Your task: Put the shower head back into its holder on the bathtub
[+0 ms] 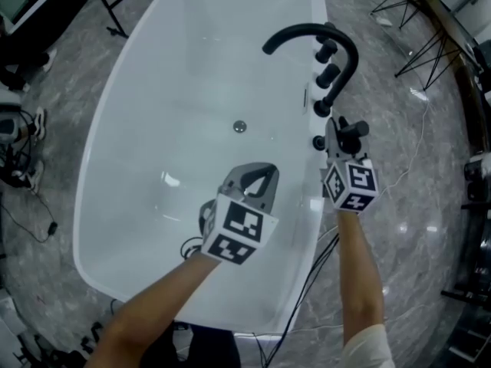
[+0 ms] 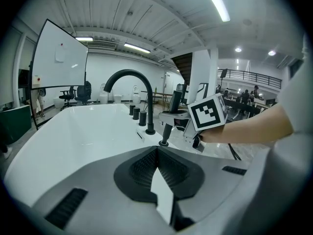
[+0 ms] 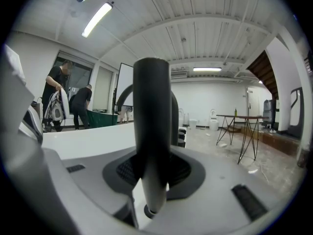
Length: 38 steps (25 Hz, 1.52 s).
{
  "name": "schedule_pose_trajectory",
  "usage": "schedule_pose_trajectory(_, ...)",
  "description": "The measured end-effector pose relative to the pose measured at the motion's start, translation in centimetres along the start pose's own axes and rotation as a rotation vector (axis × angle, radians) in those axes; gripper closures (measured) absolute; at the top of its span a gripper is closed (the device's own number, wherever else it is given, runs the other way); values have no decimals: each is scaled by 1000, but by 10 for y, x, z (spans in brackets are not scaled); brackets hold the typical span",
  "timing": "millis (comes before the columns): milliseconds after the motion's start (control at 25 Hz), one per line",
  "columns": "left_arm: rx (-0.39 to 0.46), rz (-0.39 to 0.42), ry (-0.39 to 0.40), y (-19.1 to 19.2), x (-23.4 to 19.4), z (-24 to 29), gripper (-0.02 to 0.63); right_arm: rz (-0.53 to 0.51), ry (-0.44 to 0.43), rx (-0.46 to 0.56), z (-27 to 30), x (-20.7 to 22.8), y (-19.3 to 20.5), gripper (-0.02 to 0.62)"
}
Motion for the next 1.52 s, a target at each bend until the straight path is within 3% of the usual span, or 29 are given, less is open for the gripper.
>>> schedule_pose_trajectory(640,-14,-6,5,5,-5,9,599,22,-2,-47,17,1,13,491)
schedule_pose_trajectory(840,-17,-8,0,2,-1,2,598,53,20,-78,11,11,15,458)
schedule_pose_trajectory(1200,-4,-13,-22,-1,3,-44,598,97,43,-105,-30,8,3,440)
schedule_pose_trajectory(1520,21,-5,-22,-8,24,-110,598,114,1,-127,-100,-39,-20,440)
Point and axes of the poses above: the fingertips, and each gripper's own axes: z forward along the fingers, x to its right, y out of its underside, the point moved 4 cm from there along -z, backward along the fingers, and after that the axes turned 15 degrees about -x, right-handed, at the moved point
